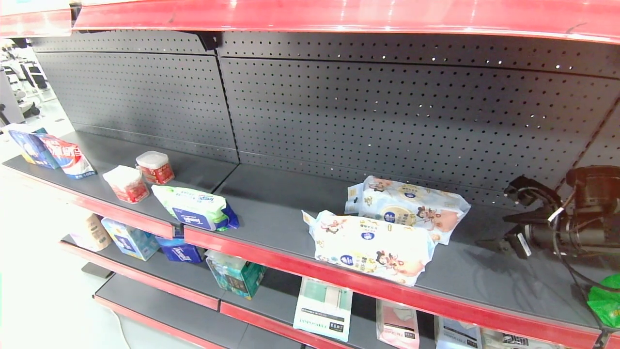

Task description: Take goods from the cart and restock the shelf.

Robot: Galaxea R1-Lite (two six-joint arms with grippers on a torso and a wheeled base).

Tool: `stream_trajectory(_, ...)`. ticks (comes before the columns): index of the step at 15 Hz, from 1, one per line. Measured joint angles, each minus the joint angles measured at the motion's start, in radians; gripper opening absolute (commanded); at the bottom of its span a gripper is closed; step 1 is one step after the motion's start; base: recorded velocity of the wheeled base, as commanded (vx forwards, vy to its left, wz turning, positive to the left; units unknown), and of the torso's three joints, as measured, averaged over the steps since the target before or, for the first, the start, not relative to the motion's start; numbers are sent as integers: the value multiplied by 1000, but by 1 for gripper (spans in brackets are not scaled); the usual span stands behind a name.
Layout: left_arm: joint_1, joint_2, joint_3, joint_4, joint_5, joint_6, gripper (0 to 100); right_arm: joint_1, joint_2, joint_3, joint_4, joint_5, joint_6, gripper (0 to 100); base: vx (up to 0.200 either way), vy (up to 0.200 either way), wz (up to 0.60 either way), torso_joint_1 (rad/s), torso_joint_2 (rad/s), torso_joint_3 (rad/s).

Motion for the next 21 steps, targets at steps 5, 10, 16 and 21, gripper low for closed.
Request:
stream_trajectory(5,0,0,0,0,0,0,100,44,22,-40,-149,-222,354,100,0,0,0,0,0,0)
stream_trajectory(10,0,0,0,0,0,0,100,142,47,-56,-191,-309,448,100,0,0,0,0,0,0)
stream_trajectory(16,0,0,0,0,0,0,100,176,49,-61,-190,-312,457,100,0,0,0,0,0,0)
stream_trajectory(21,0,0,0,0,0,0,100,199,53,-84,-191,-310,459,100,0,0,0,0,0,0)
